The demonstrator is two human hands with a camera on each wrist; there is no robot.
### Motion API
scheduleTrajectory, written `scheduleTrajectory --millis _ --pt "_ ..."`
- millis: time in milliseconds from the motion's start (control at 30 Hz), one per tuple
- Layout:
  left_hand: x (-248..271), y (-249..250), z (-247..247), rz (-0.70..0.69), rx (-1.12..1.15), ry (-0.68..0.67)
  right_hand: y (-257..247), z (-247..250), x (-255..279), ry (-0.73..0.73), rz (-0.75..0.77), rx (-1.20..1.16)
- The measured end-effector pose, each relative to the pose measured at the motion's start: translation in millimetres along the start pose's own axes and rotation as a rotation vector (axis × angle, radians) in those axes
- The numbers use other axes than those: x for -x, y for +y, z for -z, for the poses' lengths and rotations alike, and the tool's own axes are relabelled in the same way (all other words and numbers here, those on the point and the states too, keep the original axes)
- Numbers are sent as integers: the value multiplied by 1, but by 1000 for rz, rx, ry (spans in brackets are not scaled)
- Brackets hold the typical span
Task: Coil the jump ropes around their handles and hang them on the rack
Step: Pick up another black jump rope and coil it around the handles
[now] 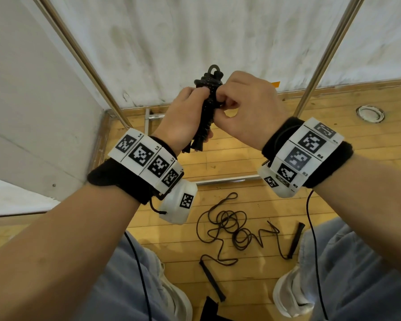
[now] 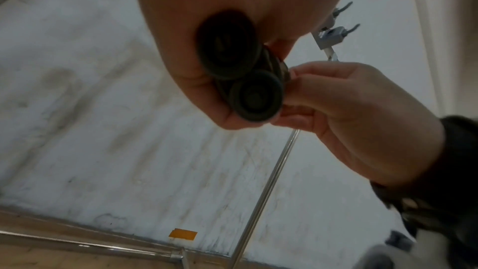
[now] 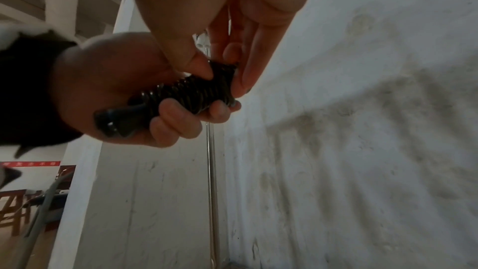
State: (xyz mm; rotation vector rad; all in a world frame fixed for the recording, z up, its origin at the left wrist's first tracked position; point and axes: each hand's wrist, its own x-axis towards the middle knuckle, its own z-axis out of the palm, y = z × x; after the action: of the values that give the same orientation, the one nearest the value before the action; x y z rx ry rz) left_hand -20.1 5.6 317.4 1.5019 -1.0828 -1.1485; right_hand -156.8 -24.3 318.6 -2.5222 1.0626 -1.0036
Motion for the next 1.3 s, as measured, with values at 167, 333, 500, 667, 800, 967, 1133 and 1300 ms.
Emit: scheduleTrajectory --millis 167,333,500,667,800,967,1133,1300 --pt "5 0 -8 4 106 -50 2 2 -4 138 10 12" --pt "7 3 -7 -35 118 12 8 -5 2 114 6 -101" --pt "9 -2 -2 -177 -98 56 4 -6 -1 26 -341 -515" --pt "12 -7 -6 -255 -114 92 -1 -11 -4 53 -560 -741" --pt "11 -1 -11 -334 -158 203 5 -10 -10 141 -679 -793" --pt "15 3 -18 -326 -93 172 22 -6 -14 146 -772 -900" --pt "11 2 -11 -293 -85 133 12 -11 -13 62 -659 -932" --pt "3 4 -5 -253 -42 200 4 -15 -12 19 -545 -858"
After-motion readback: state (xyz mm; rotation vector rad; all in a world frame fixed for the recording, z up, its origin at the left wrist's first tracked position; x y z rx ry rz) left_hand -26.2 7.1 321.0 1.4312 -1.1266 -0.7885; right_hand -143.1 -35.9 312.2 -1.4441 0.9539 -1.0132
